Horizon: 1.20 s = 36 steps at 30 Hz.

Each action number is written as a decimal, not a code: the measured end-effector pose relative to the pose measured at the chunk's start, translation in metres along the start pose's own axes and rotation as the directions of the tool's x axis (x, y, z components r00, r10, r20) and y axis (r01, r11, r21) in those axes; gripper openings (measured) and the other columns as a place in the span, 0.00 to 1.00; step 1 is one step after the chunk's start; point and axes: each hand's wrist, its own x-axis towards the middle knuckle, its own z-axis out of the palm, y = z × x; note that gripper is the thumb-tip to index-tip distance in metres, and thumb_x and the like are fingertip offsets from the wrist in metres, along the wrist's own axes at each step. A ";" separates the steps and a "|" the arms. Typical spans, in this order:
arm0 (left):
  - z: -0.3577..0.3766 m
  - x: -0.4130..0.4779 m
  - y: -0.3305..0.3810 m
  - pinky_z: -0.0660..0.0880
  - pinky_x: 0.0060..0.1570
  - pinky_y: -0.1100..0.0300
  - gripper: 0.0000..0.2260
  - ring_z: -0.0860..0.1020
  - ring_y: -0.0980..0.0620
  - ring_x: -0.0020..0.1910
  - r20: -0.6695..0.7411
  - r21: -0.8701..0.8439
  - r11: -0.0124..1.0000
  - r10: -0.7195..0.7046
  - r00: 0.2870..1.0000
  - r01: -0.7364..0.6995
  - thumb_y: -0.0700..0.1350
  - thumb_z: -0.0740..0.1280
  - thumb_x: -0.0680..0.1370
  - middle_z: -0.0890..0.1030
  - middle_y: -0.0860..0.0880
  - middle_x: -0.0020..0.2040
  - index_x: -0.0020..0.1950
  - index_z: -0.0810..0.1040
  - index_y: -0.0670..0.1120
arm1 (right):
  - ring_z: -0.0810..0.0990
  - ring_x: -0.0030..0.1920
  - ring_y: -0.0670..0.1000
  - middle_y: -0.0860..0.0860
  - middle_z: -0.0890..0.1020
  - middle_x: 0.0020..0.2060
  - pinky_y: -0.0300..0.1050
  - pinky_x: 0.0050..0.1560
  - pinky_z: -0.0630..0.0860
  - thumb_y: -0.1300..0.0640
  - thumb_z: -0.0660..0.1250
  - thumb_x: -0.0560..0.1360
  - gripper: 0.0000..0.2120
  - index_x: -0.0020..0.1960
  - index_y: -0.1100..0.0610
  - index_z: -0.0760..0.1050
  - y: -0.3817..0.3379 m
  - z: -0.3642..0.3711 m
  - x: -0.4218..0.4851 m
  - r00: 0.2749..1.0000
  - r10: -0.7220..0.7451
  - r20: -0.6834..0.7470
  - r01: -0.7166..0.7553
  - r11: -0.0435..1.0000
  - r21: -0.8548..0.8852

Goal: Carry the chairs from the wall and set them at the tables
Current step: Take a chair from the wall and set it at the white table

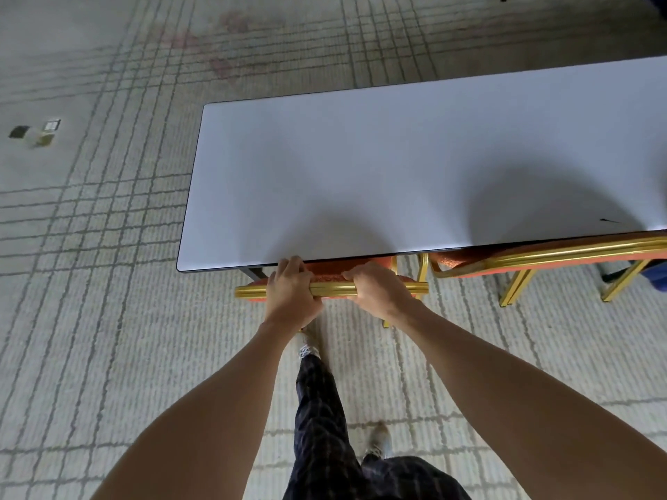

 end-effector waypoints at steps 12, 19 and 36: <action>-0.018 0.008 -0.014 0.76 0.47 0.55 0.11 0.76 0.55 0.46 0.267 -0.070 0.995 0.088 0.960 -0.071 0.57 0.71 0.70 0.77 0.58 0.49 0.47 0.75 0.54 | 0.83 0.54 0.51 0.48 0.85 0.54 0.49 0.61 0.75 0.54 0.74 0.72 0.23 0.67 0.50 0.77 0.003 0.010 -0.005 0.997 0.036 -0.067 -0.037 0.999 -0.014; -0.026 0.004 -0.028 0.73 0.56 0.53 0.29 0.80 0.52 0.53 0.354 -0.081 0.995 0.083 0.932 -0.058 0.60 0.72 0.71 0.82 0.56 0.55 0.69 0.68 0.57 | 0.77 0.62 0.53 0.46 0.81 0.59 0.60 0.70 0.62 0.55 0.76 0.69 0.29 0.68 0.47 0.73 0.000 0.016 -0.029 0.959 0.256 -0.117 -0.260 0.965 -0.019; -0.048 0.010 -0.077 0.79 0.51 0.51 0.14 0.83 0.45 0.48 0.327 -0.018 0.999 0.032 0.945 -0.028 0.46 0.69 0.78 0.84 0.49 0.48 0.63 0.80 0.55 | 0.83 0.45 0.50 0.45 0.86 0.43 0.49 0.54 0.70 0.67 0.78 0.63 0.23 0.55 0.49 0.83 -0.032 0.018 0.025 0.957 0.117 -0.266 -0.106 0.993 0.055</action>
